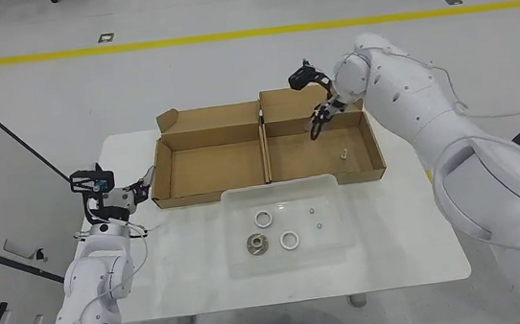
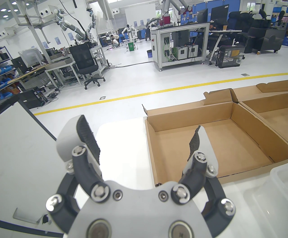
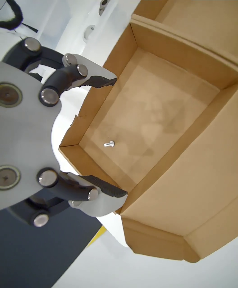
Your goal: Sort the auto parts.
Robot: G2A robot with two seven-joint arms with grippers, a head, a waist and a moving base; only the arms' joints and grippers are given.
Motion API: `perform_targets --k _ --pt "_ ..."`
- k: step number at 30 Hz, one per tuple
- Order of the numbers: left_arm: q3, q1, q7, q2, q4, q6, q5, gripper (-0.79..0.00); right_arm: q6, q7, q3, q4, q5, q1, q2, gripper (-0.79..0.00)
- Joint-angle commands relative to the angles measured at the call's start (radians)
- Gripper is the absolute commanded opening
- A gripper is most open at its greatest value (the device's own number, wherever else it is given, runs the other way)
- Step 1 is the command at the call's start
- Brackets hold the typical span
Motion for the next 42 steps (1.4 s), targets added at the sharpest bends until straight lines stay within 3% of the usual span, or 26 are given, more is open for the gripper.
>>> perform_targets --k 1,6,12,17,29,42 --pt "0.0 0.0 0.0 0.0 0.0 0.0 0.0 0.0 -0.006 0.036 0.024 -0.094 0.002 -0.019 0.027 0.0" --pt "0.0 0.0 0.0 0.0 0.0 0.0 0.0 0.0 0.042 0.156 0.115 -0.413 -0.014 -0.118 0.114 0.0" --pt "0.0 0.0 0.0 0.0 0.0 0.0 0.0 0.0 0.104 0.312 0.272 -0.83 -0.062 -0.319 0.223 0.0" --pt "0.0 0.0 0.0 0.0 0.0 0.0 0.0 0.0 0.106 0.347 0.345 -1.042 -0.083 -0.46 0.283 0.0" --pt "0.0 0.0 0.0 0.0 0.0 0.0 0.0 0.0 0.106 0.347 0.301 -1.223 -0.037 -0.556 0.372 0.0" --pt "0.0 0.0 0.0 0.0 0.0 0.0 0.0 0.0 0.106 0.347 0.3 -1.222 -0.037 -0.556 0.374 0.0"
